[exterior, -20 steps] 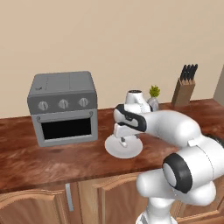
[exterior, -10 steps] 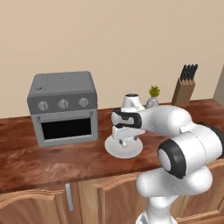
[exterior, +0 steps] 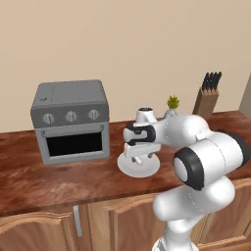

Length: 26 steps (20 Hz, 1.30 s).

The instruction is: Pick up the marshmallow and place it in the cup of hot chocolate on the dining counter.

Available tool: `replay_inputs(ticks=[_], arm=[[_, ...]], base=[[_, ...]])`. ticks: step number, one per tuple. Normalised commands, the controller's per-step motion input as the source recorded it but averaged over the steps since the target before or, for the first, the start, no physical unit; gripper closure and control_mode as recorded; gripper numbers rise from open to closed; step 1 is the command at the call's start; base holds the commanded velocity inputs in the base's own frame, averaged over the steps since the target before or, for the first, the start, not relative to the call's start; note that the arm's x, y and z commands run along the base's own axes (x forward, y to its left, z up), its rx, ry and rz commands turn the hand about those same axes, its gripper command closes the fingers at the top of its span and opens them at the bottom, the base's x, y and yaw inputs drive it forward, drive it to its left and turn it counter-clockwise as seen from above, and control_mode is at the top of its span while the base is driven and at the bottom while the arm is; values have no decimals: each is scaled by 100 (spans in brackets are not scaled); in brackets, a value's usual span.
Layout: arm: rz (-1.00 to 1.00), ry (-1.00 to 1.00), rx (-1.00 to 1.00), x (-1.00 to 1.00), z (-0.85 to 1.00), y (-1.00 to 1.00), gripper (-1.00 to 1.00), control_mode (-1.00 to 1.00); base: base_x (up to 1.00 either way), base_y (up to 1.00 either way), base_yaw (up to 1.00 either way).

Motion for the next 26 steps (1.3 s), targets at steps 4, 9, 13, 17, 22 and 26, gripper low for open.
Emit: replay_inputs(ticks=[4, 9, 13, 17, 22, 26], arm=[[0, 0, 0, 28, -17, 0, -100, -100], [0, 0, 0, 24, -10, 3, -100, -100], [0, 0, 0, 14, -7, 4, -100, -100], [0, 0, 0, 1, -9, 1, -100, -100], [0, 0, 0, 0, -13, 1, -100, -100], [0, 0, 0, 0, -11, 2, -100, -100]], base=[[0, 0, 0], [0, 0, 0], [0, 0, 0], [0, 0, 0], [0, 0, 0], [0, 0, 0]])
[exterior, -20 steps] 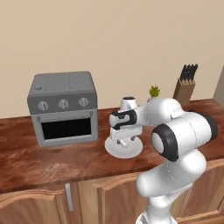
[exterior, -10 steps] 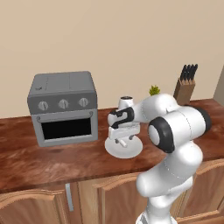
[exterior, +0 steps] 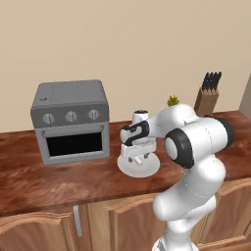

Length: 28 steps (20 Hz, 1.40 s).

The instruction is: Pick up the marshmallow and place it in the cup of hot chocolate on the dining counter.

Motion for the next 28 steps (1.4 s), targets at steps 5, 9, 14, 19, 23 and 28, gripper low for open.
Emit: replay_inputs(ticks=[5, 9, 14, 19, 23, 28], arm=[[0, 0, 0, 0, -10, 1, -100, -100], [0, 0, 0, 0, -7, 0, -100, -100], [0, 0, 0, 0, -4, 3, 100, -100], [0, 0, 0, -15, 0, 3, 100, -100], [0, 0, 0, -22, 0, 8, 100, -100], [0, 0, 0, -10, 0, 11, 100, -100]], base=[[0, 0, 0], [0, 0, 0], [0, 0, 0], [0, 0, 0], [0, 0, 0], [0, 0, 0]])
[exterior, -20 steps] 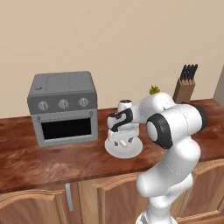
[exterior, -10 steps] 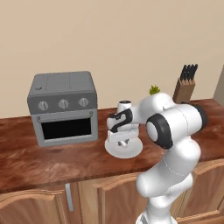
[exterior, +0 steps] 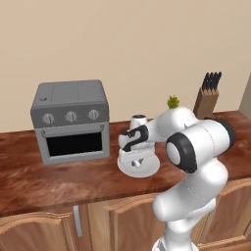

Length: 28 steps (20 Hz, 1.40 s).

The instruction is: Pick up the marshmallow and place it in the cup of hot chocolate on the dining counter.

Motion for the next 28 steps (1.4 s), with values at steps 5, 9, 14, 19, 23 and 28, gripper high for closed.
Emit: replay_inputs(ticks=[5, 9, 14, 19, 23, 28], arm=[[1, -4, 1, -7, 15, -2, 100, -100], [17, -13, 4, -23, 70, -16, 100, -100], [34, -10, 13, -5, 89, -39, 100, -100], [40, -8, 29, -15, 71, -41, 100, -100], [46, -14, 42, -10, 47, -23, 100, -100], [49, -16, 45, -3, 44, -2, 100, -100]], base=[[0, 0, 0], [0, 0, 0], [0, 0, 0], [0, 0, 0], [0, 0, 0], [0, 0, 0]])
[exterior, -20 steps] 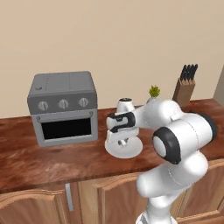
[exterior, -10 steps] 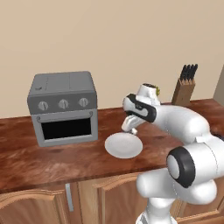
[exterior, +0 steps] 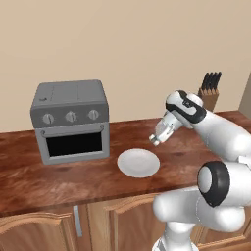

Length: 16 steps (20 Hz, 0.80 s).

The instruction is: Pick up the marshmallow and place it in the cup of hot chocolate on the dining counter.

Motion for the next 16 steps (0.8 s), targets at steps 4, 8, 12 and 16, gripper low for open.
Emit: replay_inputs(ticks=[4, 8, 12, 16], arm=[[43, -16, 37, 0, 51, -11, 100, -100], [47, -16, 38, 0, 37, -11, 100, -100], [48, -20, 32, 0, 14, -18, 100, -100], [33, -33, 20, -10, 0, -3, 100, -100]], base=[[0, 0, 0], [0, 0, 0], [0, 0, 0], [0, 0, 0]])
